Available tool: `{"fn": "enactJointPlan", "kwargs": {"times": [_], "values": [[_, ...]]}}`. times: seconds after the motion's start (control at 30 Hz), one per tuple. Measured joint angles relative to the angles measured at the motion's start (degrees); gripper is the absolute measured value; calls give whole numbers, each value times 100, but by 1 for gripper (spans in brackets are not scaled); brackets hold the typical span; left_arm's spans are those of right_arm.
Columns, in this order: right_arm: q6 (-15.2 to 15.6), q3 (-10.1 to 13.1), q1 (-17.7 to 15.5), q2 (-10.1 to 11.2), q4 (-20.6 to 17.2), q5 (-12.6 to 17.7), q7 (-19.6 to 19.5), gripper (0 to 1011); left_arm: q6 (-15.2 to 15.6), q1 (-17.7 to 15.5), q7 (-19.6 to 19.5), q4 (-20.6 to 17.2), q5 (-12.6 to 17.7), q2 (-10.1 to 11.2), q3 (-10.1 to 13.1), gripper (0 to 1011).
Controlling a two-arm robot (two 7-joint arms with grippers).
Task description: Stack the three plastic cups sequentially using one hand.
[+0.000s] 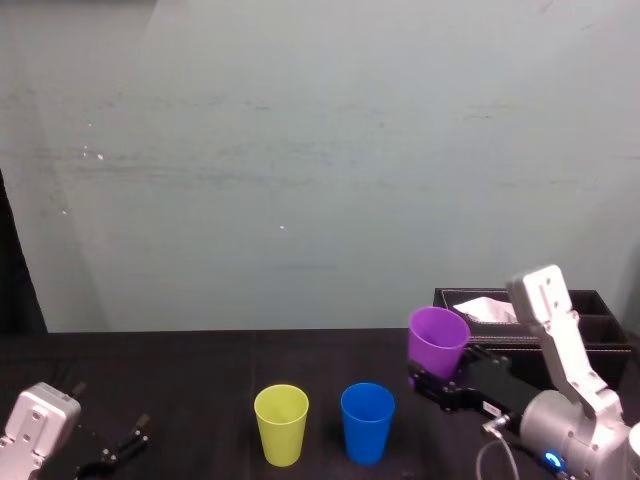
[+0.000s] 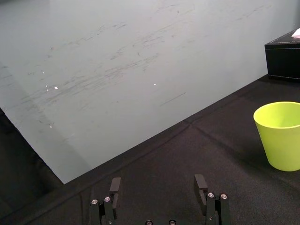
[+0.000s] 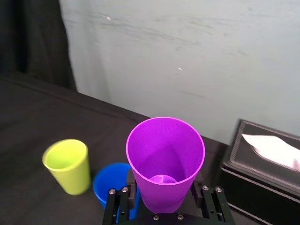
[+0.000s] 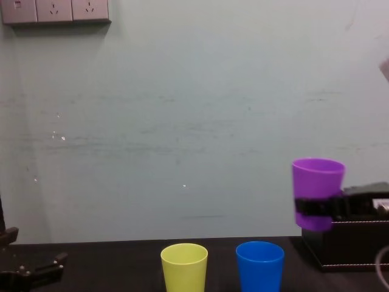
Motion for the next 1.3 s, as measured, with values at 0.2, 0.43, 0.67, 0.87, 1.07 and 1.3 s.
{"fn": "enactJointPlan", "kwargs": {"times": [0.2, 0.43, 0.67, 0.87, 1.07, 1.3], "values": [[51, -264, 333, -128, 176, 147, 265, 693, 0, 0, 0, 0, 0, 0, 0, 1000], [-32, -645, 689, -340, 559, 206, 459, 693, 0, 0, 0, 0, 0, 0, 0, 1000], [-181, -939, 886, -449, 708, 253, 609, 693, 0, 0, 0, 0, 0, 0, 0, 1000], [-222, -1152, 990, -464, 723, 255, 675, 693, 0, 0, 0, 0, 0, 0, 0, 1000], [-190, -1425, 1184, -500, 875, 173, 709, 693, 0, 0, 0, 0, 0, 0, 0, 1000], [-146, -1636, 1385, -562, 1092, 36, 749, 693, 0, 0, 0, 0, 0, 0, 0, 1000]]}}
